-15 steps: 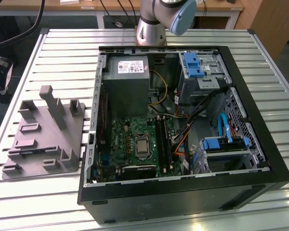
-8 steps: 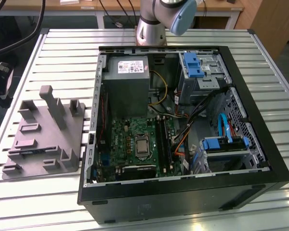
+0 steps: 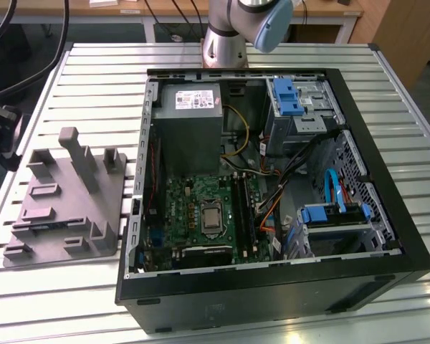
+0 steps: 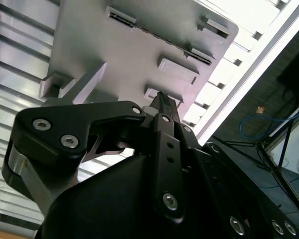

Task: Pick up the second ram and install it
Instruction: 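Reach for the second ram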

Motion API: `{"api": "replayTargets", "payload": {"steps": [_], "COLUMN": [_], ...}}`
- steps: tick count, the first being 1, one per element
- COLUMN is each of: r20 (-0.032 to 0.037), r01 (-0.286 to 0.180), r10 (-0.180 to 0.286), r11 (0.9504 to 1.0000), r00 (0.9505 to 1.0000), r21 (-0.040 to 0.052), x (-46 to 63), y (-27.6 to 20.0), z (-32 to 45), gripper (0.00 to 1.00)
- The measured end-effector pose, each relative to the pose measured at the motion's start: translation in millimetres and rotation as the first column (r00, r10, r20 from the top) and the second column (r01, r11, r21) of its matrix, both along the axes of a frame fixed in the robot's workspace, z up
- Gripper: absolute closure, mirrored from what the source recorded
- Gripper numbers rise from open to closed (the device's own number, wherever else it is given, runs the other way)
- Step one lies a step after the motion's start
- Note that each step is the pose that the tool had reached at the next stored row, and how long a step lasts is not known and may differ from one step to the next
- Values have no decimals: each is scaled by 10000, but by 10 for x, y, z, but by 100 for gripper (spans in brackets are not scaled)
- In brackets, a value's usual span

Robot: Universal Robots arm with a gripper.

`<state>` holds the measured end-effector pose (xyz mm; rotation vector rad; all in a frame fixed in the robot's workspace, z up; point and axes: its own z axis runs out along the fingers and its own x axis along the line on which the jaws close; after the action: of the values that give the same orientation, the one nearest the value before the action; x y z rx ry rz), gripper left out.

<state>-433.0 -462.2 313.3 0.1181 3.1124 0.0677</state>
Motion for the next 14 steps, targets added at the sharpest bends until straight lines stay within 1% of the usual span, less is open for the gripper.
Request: {"api": "replayTargets", "payload": {"steps": [14], "r20": [-1], "r01": [-1], "r10": [1], "r11": [10000], "r00": [10000], "r21": [-1], "x": [0], "y": [-38], "z": [-101], "gripper": [90]}}
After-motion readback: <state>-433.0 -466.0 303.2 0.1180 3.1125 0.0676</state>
